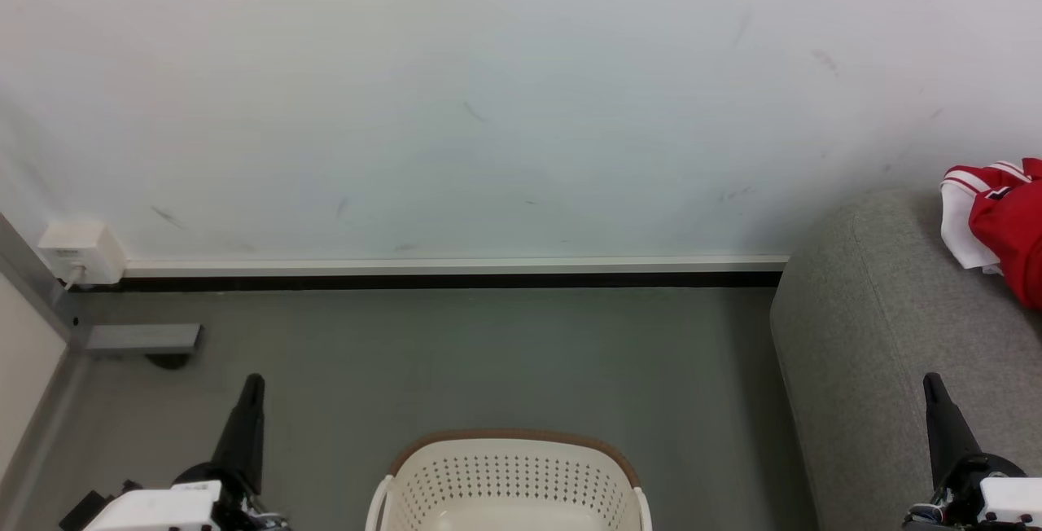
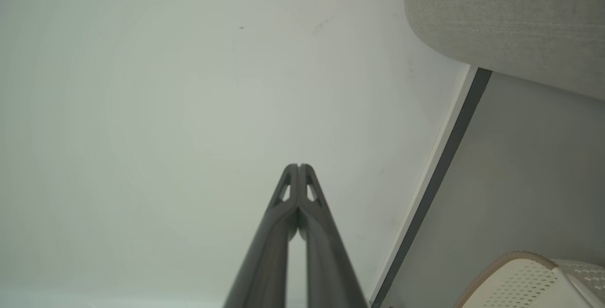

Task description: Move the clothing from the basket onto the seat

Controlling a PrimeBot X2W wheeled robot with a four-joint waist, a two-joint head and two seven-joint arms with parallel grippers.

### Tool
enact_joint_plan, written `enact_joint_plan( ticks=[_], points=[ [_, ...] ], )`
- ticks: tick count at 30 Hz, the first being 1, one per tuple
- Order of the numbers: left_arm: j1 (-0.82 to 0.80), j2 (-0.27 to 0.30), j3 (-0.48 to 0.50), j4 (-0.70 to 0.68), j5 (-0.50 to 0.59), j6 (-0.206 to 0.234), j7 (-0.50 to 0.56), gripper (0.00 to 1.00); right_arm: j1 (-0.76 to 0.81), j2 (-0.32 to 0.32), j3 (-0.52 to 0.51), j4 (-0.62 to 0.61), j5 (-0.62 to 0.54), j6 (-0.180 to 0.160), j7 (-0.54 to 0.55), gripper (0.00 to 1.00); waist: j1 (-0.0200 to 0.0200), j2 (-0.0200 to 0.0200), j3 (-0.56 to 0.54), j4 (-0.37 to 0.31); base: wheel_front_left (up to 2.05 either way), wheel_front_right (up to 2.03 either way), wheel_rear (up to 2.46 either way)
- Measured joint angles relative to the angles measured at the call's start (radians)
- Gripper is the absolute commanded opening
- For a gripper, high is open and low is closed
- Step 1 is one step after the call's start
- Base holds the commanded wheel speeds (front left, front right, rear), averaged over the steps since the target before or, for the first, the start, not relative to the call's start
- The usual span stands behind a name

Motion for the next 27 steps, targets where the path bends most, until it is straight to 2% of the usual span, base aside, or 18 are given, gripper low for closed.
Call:
enact_joint_plan(
  ticks=[27],
  points=[
    [0.000, 0.000, 0.000, 0.000, 0.000, 0.000, 0.000, 0.00, 0.000, 0.000, 0.000, 0.000, 0.000, 0.000, 0.000, 0.00, 0.0000, 0.0000, 0.000, 0.000, 0.00, 0.00, 0.00]
  ],
)
